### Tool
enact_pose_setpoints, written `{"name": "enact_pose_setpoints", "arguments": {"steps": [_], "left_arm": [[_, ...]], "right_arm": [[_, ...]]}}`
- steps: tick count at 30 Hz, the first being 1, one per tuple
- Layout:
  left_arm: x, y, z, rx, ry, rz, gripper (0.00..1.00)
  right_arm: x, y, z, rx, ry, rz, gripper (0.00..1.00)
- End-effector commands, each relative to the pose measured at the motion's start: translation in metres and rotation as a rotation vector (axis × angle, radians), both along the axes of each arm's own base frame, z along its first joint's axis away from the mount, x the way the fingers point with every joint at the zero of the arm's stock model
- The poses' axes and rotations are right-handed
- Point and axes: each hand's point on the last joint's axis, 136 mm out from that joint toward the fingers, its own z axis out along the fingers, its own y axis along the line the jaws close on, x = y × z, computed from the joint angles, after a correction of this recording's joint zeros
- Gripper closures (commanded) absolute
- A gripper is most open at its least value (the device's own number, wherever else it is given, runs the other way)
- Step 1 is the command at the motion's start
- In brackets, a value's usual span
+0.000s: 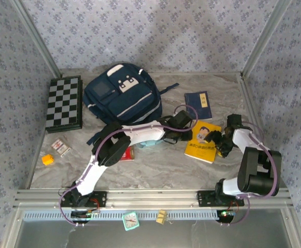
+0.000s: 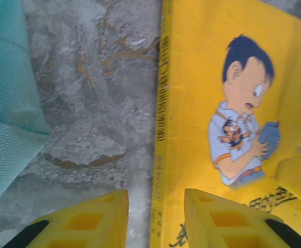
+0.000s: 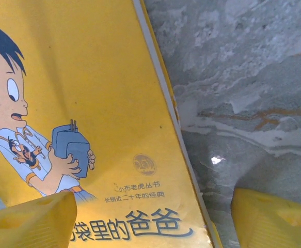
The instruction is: Pack books, pencil case, and school supplies into a backpack
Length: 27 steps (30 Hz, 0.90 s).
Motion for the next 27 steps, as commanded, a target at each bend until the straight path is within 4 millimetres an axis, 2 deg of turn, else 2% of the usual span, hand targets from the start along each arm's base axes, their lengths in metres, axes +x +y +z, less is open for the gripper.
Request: {"name": "enact_pose_setpoints", "arguments": {"steps": [1,14,24,27], "left_arm": [[-0.005,-0.002,-0.009,0.01,0.021,-0.022,0.67],[-0.006,0.002,-0.025,0.04,0.041,-0.02,0.79],[-0.004,0.01,-0.03,0.086,0.034,-0.007,0.81],[-0.004,0.011,-0.029,0.089,0.029,-0.009,0.81]], "right_arm": [[0.0,0.025,0.002,0.08,0.0,0.078,0.22],[0.0,0.034,0.024,0.107,-0.041,0.139,0.23],[-0.002,0.039,0.048,0.123,-0.084,0.188,0.23],[-0.004,0.039,0.051,0.132,-0.093,0.187,0.28]]}}
